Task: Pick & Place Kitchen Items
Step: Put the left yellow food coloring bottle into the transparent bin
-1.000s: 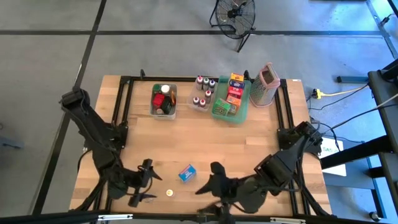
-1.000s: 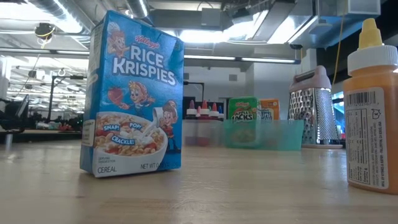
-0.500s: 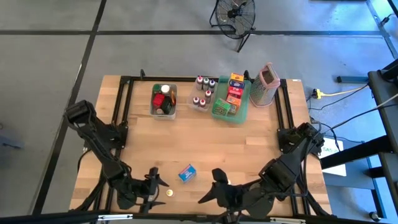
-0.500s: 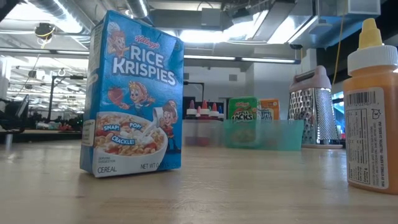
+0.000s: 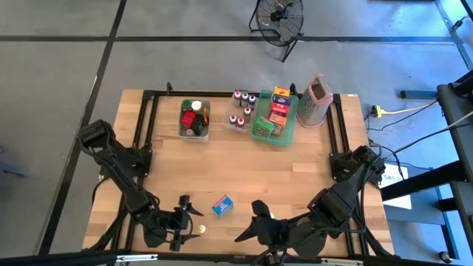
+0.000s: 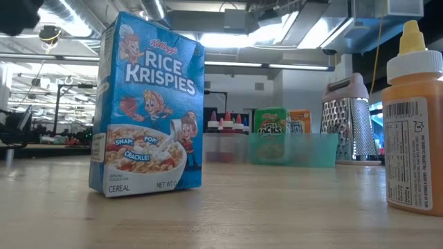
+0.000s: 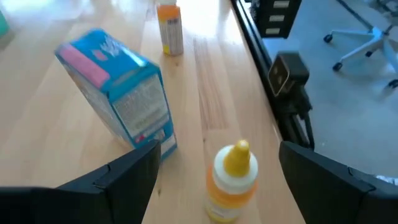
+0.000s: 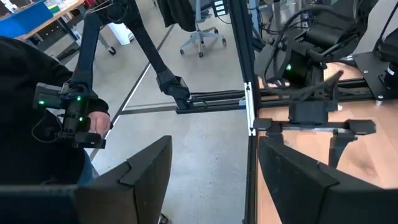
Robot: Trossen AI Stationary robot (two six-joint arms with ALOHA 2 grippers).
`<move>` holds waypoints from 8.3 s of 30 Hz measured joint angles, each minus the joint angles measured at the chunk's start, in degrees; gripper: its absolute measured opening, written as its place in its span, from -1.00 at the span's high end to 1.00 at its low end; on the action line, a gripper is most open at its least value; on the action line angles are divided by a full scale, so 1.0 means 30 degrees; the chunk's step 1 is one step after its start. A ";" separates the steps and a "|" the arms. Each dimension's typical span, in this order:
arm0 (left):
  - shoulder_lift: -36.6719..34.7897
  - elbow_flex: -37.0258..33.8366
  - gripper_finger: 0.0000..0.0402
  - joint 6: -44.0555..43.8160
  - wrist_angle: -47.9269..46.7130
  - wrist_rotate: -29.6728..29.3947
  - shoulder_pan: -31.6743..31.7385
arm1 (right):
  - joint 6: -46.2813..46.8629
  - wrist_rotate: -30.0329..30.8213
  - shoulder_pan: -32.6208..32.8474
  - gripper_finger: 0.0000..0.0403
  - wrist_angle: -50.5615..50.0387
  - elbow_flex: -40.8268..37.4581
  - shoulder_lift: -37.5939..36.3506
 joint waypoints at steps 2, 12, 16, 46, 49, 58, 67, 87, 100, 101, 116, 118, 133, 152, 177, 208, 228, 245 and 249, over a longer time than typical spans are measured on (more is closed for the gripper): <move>0.0367 0.0000 -0.60 -0.0046 0.0150 0.0271 0.0056 | 0.0000 0.0002 0.0000 -0.20 0.0000 0.0000 0.0000; 0.1378 -0.0007 -0.60 -0.0012 0.0799 0.0555 0.0071 | 0.0005 0.0022 -0.0044 -0.19 -0.0007 0.0000 0.0000; 0.1385 -0.0007 -0.60 0.0088 0.0795 0.0827 0.0224 | 0.0049 0.0022 -0.0109 -0.19 -0.0007 0.0000 0.0000; 0.1393 -0.1503 -0.22 0.1453 0.3442 0.1981 0.0967 | 0.0217 0.0685 -0.0160 -0.19 0.0368 0.0000 0.0000; 0.1393 -0.1705 -0.18 0.1441 0.3839 0.1983 0.0993 | 0.0217 0.0685 -0.0160 -0.19 0.0350 0.0000 0.0000; 0.1393 -0.1727 0.02 0.1951 0.4001 0.3187 0.1559 | 0.0217 0.0998 -0.0172 -0.19 0.0248 0.0000 0.0000; 0.1321 -0.1727 0.27 0.1952 0.4062 0.3871 0.1688 | 0.0825 0.1045 -0.0175 -0.19 0.0222 0.0000 0.0000; -0.8468 -0.1727 0.27 0.1930 -0.4342 0.1558 0.1974 | 0.2728 0.2946 0.0010 -0.20 0.2073 -0.1953 0.0007; -1.3697 -0.0896 0.27 0.4624 -0.7929 0.0055 0.8668 | -0.4581 0.3505 -0.0007 -0.20 0.1041 -0.1265 -0.0565; -1.3716 -0.0395 0.27 0.5324 -0.8079 0.0200 0.9547 | -0.5239 0.4019 -0.0001 -0.20 0.0552 -0.1144 -0.0835; -0.7965 1.3522 0.28 1.3389 -1.2078 0.9704 2.4845 | -1.0364 1.0627 -0.0379 -0.20 -0.7331 -0.0481 -0.5466; -0.6675 1.4384 0.28 1.3389 -1.2006 1.2329 2.6563 | -0.9910 1.0580 -0.0443 -0.20 -0.8353 -0.0481 -0.5872; 0.1624 1.4120 0.28 1.6841 -0.8579 2.1809 3.0065 | -0.7691 1.0528 -0.0943 -0.19 -1.1351 -0.0481 -0.7009; 0.5082 1.4120 0.28 1.8321 -0.7826 2.4245 3.1726 | -0.6909 1.0513 -0.2598 -0.19 -1.3053 -0.0503 -0.8138; 0.5087 1.0389 0.28 1.7950 -0.3632 2.3505 3.2129 | -0.7000 0.8940 -0.5276 -0.19 -1.3464 -0.0503 -0.8370; 0.5021 0.6997 0.28 1.7121 0.0633 2.1906 3.0900 | -0.7360 0.5814 -0.7575 -0.20 -1.3231 -0.0503 -0.8378; 0.6376 0.6987 0.28 1.7581 0.1101 2.1782 3.0911 | -0.7506 0.4750 -0.8415 -0.20 -1.2444 -0.0503 -0.8371; 0.6952 0.6980 0.15 1.8103 0.1068 2.2772 3.0911 | -0.7506 0.4758 -0.8408 -0.19 -1.2349 -0.0503 -0.8364; 0.6952 0.6980 0.15 1.8106 0.1068 2.3198 3.0911 | -0.7506 0.4765 -0.8408 -0.19 -1.2356 -0.0503 -0.8364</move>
